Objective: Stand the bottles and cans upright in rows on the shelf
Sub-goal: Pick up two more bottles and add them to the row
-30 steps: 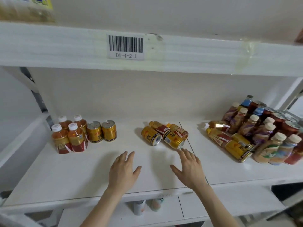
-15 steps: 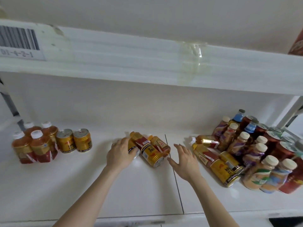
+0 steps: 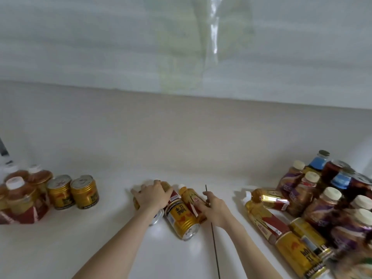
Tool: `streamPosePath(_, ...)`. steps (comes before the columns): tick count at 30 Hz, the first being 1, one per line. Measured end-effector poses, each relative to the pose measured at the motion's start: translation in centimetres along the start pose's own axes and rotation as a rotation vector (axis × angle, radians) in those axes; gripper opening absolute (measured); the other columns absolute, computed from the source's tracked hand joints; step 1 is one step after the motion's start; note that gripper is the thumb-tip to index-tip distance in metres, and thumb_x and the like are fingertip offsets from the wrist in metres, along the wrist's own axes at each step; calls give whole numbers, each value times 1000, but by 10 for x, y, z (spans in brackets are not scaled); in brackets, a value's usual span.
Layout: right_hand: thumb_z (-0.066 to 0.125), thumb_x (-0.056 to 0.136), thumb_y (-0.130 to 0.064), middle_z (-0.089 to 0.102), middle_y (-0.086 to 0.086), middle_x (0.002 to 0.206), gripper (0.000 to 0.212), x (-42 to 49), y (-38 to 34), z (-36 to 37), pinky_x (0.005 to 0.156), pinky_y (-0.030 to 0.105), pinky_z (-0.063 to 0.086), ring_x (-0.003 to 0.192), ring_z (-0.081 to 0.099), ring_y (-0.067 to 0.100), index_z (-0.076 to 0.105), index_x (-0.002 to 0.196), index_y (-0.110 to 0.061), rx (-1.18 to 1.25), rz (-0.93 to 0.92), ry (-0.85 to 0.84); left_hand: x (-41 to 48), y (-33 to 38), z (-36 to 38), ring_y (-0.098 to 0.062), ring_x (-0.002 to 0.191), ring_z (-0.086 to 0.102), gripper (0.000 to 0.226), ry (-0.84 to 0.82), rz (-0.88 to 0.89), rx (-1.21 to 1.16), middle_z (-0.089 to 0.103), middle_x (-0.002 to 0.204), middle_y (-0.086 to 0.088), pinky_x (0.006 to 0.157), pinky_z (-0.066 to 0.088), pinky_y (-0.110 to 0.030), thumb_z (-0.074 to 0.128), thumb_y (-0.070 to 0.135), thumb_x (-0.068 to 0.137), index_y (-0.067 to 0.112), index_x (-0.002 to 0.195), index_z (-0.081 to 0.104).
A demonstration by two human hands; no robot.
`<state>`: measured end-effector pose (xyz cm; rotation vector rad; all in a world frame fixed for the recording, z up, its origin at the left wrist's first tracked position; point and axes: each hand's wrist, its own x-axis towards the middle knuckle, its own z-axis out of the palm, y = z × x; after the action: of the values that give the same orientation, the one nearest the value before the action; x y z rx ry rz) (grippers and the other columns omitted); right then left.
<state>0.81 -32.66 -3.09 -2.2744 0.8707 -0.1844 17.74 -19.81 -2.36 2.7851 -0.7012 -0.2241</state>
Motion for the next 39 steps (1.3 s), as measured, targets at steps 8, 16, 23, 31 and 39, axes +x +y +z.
streamPosePath(8,68,70,-56,74,3,83,60,17,-2,6,72,35,59,70,70,14,61,112,-14,75,43,-40,12,12,-4,-27,115,55,77,-30,-127,14,69,106,-1,104,-3,-72,31,81,70,23,113,57)
streamPosePath(16,54,52,-67,74,-1,82,79,9,-1,12,74,39,59,71,71,17,57,118,-23,119,107,67,6,7,-5,-32,109,59,78,106,-114,-142,70,95,-7,105,0,-73,41,78,67,12,108,48)
streamPosePath(23,68,59,-59,70,-2,107,82,-3,4,11,79,39,58,85,69,18,50,129,-22,246,119,190,1,1,-6,-31,100,65,85,224,-7,-280,72,91,-3,108,2,-69,54,72,71,12,128,37)
streamPosePath(31,72,52,-31,60,6,110,88,-17,9,9,77,31,57,93,62,15,45,136,-18,417,69,253,-4,0,-3,-26,112,59,98,252,158,-571,64,119,-2,96,46,-44,78,54,58,16,139,38)
streamPosePath(39,78,44,-19,59,3,104,75,-31,11,9,69,32,55,88,61,15,45,112,-24,455,119,294,-28,4,-5,-20,99,60,90,339,240,-622,56,111,-1,81,51,-35,88,30,51,12,132,51)
